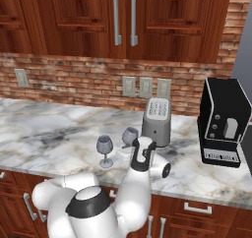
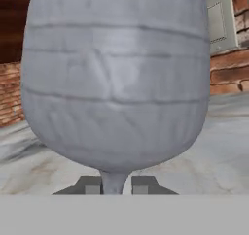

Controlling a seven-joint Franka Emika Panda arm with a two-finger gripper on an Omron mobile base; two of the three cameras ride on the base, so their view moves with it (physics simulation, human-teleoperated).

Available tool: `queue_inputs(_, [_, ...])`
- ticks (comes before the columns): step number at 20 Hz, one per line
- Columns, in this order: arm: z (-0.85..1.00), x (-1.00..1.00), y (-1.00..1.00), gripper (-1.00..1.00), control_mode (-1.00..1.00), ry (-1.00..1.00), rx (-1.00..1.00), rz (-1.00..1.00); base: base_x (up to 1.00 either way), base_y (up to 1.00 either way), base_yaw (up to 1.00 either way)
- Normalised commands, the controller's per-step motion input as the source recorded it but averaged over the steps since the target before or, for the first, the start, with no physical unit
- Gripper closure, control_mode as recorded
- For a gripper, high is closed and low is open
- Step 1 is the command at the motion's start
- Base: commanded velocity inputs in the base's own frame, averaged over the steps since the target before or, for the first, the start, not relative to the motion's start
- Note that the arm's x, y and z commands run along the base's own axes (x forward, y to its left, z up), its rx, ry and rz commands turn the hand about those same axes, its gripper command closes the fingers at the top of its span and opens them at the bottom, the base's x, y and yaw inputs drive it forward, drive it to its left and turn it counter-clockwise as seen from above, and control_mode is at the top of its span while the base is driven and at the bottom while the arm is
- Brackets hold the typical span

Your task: Retrieve the wine glasses from the counter and place one next to each plate.

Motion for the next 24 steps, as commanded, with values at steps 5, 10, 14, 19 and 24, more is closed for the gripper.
queue_inputs(5, [0.1,-0.05,-0.15,1.0,-1.0,-0.13,0.0,0.01,0.0,0.0,0.0])
queue_inputs(10, [0.9,-0.59,-0.25,1.0,-1.0,-0.23,0.0,0.01,0.0,0.0,0.0])
queue_inputs(14, [1.0,-0.8,-0.31,1.0,-1.0,-0.21,0.0,0.05,0.0,0.0,0.0])
queue_inputs(19, [1.0,-0.93,-0.32,1.0,-1.0,-0.07,0.0,0.06,0.0,0.0,0.0])
queue_inputs(24, [1.0,-0.98,0.11,1.0,-1.0,-0.02,-0.01,0.05,0.0,0.0,0.0])
